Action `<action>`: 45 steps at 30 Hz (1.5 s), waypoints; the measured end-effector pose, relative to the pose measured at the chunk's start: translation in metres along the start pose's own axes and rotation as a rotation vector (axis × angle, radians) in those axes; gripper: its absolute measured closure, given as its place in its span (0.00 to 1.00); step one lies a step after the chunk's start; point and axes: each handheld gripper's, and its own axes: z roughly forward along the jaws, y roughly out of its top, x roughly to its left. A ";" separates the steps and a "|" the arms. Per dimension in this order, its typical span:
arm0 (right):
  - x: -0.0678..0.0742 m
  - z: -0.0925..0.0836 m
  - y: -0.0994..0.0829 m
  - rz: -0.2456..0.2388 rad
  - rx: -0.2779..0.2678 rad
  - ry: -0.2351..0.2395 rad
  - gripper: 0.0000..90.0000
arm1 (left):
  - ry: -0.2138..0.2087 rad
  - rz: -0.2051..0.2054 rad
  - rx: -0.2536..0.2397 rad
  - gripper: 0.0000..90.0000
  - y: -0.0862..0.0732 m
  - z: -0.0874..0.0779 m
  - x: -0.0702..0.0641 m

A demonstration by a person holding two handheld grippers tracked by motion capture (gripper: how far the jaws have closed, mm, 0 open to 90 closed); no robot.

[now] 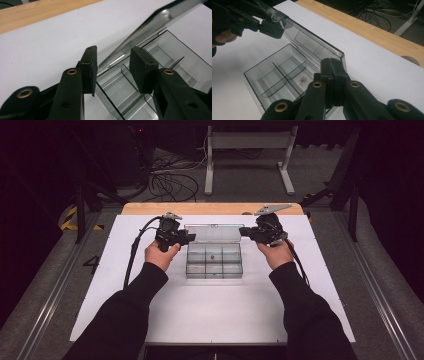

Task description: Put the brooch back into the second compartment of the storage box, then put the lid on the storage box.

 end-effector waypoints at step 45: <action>0.034 -0.007 -0.052 -0.059 0.076 0.033 0.99 | -0.065 0.100 -0.045 0.68 -0.082 -0.073 -0.044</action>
